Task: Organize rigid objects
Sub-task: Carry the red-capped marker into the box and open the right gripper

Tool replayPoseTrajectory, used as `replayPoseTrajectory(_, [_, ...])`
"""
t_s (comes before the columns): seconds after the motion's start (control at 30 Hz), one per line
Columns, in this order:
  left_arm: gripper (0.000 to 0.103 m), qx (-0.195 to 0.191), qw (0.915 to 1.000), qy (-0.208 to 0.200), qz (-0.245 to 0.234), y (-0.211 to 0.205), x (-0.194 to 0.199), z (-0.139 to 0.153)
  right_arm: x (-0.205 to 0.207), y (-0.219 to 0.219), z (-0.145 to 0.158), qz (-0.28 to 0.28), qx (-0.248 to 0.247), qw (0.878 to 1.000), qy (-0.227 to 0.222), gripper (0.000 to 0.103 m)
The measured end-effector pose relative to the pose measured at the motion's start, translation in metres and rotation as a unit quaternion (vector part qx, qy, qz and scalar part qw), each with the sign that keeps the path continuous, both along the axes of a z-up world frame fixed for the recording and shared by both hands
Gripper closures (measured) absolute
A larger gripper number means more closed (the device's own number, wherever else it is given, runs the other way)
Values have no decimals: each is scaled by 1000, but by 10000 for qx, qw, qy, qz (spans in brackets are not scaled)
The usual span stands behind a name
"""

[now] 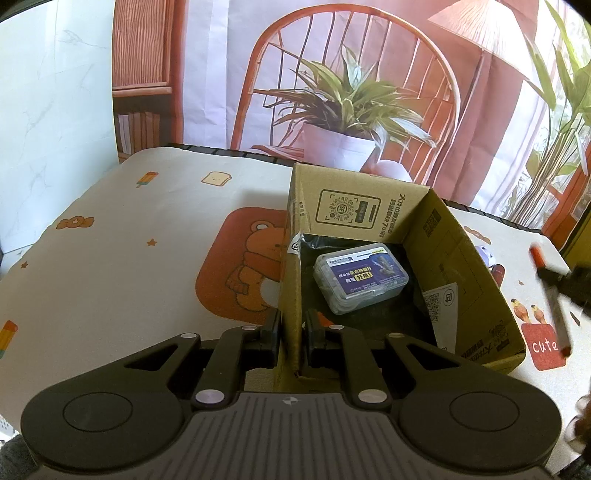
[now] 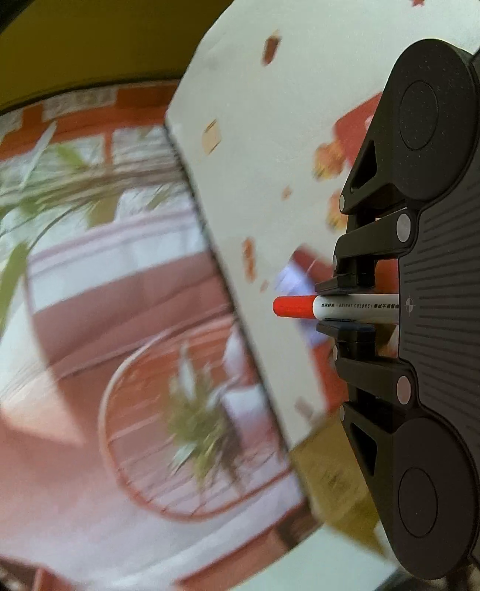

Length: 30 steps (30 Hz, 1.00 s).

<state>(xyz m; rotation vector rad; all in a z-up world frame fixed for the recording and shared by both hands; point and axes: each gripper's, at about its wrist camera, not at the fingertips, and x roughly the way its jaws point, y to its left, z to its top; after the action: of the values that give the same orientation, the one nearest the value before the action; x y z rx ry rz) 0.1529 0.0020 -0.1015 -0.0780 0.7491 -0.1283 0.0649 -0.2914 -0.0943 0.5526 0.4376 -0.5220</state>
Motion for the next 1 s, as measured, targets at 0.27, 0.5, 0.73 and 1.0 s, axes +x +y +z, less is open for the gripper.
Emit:
replayPoseTrajectory(0.27, [88,-1,10000,-1,2,-1,0,0,30,44,54,1095,-287,9903,-804,89])
replayPoseTrajectory(0.5, [88,-22,10000,-7,2,-2,-1,1,77,94,56,2187,-469,9723,-673,89])
replayPoseTrajectory(0.73, [88,-33,10000,-11,4,-2,-1,2,109,126,23,2689,112,9631,-28,90])
replayPoseTrajectory(1.0, [88,-50,10000,-13,14,-2,0,2,128,140,8,2819,468,9574,415,90])
